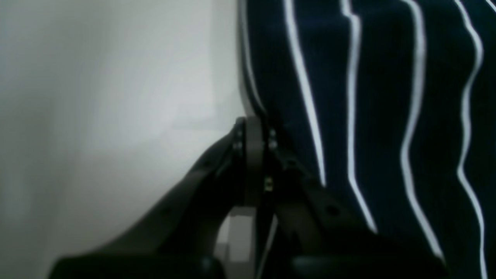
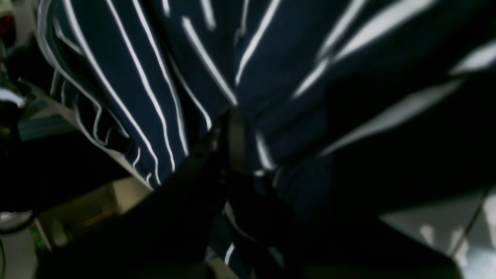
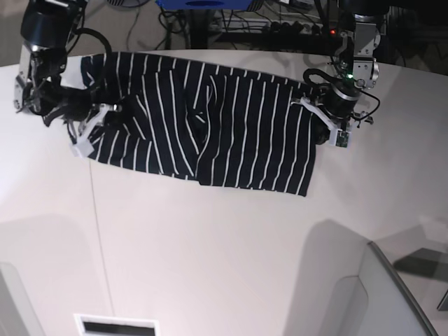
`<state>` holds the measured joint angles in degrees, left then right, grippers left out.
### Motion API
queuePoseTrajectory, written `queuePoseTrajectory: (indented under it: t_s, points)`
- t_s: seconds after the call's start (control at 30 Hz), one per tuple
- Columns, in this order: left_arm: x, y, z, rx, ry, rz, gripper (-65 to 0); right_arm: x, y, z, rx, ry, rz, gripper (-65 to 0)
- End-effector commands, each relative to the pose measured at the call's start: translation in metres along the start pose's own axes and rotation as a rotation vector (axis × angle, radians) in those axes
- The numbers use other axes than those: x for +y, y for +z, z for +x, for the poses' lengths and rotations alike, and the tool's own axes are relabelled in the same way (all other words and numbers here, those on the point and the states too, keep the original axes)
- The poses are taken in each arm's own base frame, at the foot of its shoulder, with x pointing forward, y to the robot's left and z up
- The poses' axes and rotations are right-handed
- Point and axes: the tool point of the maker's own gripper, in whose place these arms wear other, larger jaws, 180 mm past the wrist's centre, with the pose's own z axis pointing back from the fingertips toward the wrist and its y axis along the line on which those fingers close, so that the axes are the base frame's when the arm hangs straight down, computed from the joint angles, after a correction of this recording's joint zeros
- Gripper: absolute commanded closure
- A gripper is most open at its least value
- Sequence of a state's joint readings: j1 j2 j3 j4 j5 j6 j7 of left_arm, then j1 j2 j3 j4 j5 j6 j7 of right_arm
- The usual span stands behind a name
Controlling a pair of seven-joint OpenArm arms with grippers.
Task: Layout the t-shirt on the table in an organized manner, then fold the t-shirt properly
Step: 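Fold the shirt over again with the right gripper onto the left-held part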
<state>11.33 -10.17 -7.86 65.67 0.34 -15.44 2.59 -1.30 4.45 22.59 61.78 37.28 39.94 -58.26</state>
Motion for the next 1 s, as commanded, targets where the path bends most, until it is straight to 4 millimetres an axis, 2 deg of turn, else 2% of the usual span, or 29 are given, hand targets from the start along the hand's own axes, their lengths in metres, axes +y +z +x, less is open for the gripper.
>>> queuePoseTrajectory:
  t_s: [0.0,0.1,0.2,0.3,0.37,0.5,0.63,0.83,0.97]
  points:
    - [-0.005,0.004,-0.028,0.125,-0.028,-0.022,0.0,0.004,0.004,0.015,-0.009,0.049,-0.008,-2.0]
    - [-0.007,0.005,-0.018,0.099,-0.038,-0.025,0.0,0.016,0.011,0.03,-0.022,0.126,-0.019,-0.2]
    - [-0.023,0.004,-0.009,0.074,-0.025,-0.042,0.0,0.025,0.021,0.044,-0.043,0.104,-0.061,-0.3]
    - [-0.034,0.004,-0.013,0.107,-0.004,-0.054,0.0,0.039,0.031,0.058,-0.068,0.101,-0.087,-0.3]
    - [-0.051,0.003,-0.011,0.111,-0.001,-0.084,0.0,0.046,0.037,0.064,-0.072,0.097,-0.105,-0.3]
    - [-0.084,0.0,-0.003,0.098,-0.042,-0.163,0.0,0.078,0.031,0.072,-0.068,0.113,-0.102,-0.3]
    - [-0.102,-0.008,0.011,0.076,-0.072,-0.208,0.0,0.099,0.022,0.069,-0.053,0.087,-0.086,-0.3]
    - [-0.104,-0.017,0.033,0.034,-0.089,-0.214,0.0,0.135,0.01,0.073,-0.074,0.08,-0.051,-0.2]
    - [-0.103,-0.018,0.036,0.031,-0.094,-0.212,0.0,0.16,0.004,0.072,-0.065,0.073,-0.027,-0.2]
